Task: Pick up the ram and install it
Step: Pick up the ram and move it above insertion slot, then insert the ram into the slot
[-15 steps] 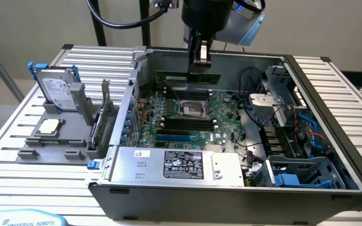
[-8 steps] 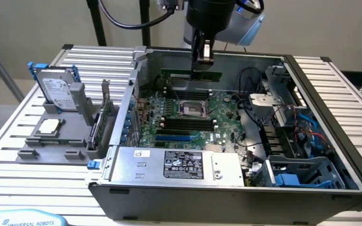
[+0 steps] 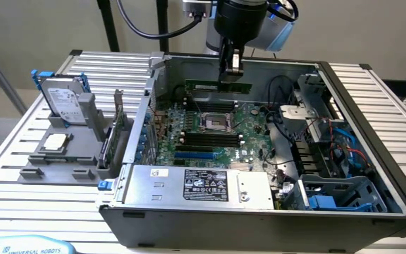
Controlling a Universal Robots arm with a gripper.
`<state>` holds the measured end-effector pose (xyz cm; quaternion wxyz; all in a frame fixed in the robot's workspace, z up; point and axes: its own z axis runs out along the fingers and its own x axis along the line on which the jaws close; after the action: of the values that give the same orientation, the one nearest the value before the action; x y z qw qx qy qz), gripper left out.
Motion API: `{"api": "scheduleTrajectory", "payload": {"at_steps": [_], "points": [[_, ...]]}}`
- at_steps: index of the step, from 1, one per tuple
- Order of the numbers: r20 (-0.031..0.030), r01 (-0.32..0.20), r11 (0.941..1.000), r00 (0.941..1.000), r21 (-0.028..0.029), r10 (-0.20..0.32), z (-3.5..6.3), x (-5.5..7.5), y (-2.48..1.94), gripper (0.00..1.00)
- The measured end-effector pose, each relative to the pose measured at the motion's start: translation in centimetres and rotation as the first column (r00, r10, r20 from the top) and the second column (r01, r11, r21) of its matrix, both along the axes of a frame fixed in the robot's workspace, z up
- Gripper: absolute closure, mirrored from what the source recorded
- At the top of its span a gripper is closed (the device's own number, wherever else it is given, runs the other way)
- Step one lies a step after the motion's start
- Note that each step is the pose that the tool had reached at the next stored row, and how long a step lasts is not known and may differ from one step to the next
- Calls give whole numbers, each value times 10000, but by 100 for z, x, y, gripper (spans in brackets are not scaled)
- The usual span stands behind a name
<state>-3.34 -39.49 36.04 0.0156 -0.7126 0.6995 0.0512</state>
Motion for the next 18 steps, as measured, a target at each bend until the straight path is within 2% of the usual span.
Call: {"api": "scheduleTrajectory", "payload": {"at_steps": [18], "points": [[1,2,10000,10000,-6,-2,-11,0,2,86]]}}
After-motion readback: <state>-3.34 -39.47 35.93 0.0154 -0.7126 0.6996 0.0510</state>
